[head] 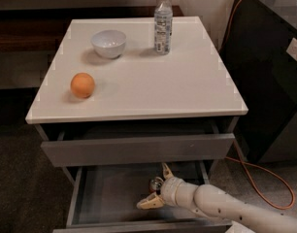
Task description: Place coke can into middle drawer
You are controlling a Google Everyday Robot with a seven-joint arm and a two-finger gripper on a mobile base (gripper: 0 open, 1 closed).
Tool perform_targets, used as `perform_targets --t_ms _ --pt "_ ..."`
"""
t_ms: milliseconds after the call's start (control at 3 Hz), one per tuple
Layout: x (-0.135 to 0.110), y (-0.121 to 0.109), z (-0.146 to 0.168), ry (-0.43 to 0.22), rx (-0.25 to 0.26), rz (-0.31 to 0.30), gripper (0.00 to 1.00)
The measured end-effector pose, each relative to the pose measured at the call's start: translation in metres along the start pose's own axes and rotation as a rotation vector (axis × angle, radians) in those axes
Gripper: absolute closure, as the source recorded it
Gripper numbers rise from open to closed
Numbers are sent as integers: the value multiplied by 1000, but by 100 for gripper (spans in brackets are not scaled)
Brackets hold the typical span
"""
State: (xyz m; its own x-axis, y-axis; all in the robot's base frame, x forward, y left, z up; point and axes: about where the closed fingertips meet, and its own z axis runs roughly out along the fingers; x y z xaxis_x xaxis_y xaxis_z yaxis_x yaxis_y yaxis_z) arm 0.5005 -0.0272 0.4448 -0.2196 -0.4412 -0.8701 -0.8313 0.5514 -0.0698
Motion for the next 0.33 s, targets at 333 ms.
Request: perform_targets --t_ms 333 --pt "0 0 0 0 0 0 0"
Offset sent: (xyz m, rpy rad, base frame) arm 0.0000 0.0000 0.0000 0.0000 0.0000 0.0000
